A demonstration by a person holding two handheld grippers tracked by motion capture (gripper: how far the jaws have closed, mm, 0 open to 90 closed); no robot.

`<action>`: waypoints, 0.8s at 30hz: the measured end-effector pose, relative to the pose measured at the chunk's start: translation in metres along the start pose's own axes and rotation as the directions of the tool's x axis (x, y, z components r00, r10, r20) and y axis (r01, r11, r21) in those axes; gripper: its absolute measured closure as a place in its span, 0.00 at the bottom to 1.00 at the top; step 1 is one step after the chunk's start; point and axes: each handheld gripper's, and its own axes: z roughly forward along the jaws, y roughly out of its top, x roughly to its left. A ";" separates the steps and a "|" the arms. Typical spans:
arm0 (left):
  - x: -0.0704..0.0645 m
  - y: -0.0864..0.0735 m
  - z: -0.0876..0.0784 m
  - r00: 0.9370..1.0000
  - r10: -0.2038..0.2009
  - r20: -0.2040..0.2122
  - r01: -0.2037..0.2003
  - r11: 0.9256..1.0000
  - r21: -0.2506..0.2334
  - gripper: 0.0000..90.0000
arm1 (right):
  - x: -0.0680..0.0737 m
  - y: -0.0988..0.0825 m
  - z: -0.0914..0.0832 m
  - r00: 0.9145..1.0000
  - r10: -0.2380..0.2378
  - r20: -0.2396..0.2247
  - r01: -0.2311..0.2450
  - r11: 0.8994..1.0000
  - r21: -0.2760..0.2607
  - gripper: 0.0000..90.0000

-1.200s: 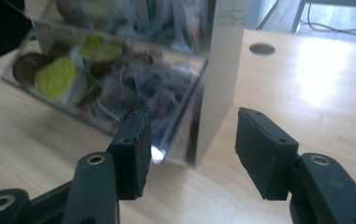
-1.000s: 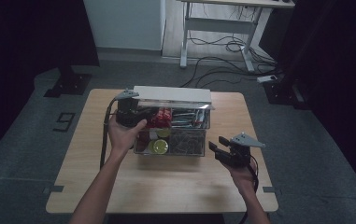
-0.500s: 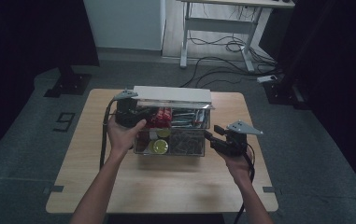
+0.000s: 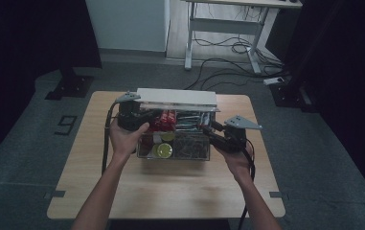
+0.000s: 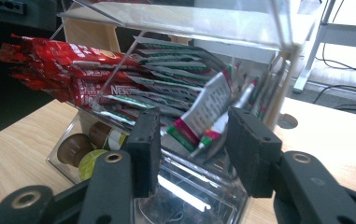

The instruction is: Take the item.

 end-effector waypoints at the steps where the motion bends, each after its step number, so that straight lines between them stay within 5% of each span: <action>1: 0.000 0.000 0.000 1.000 0.002 -0.001 -0.002 1.000 0.001 1.00 | 0.001 0.001 0.001 1.000 -0.001 0.002 0.001 1.000 0.002 0.63; 24: 0.000 -0.001 0.000 1.000 0.002 0.002 -0.002 1.000 0.001 1.00 | 0.005 0.008 0.032 0.998 -0.033 0.050 0.030 0.998 0.056 0.69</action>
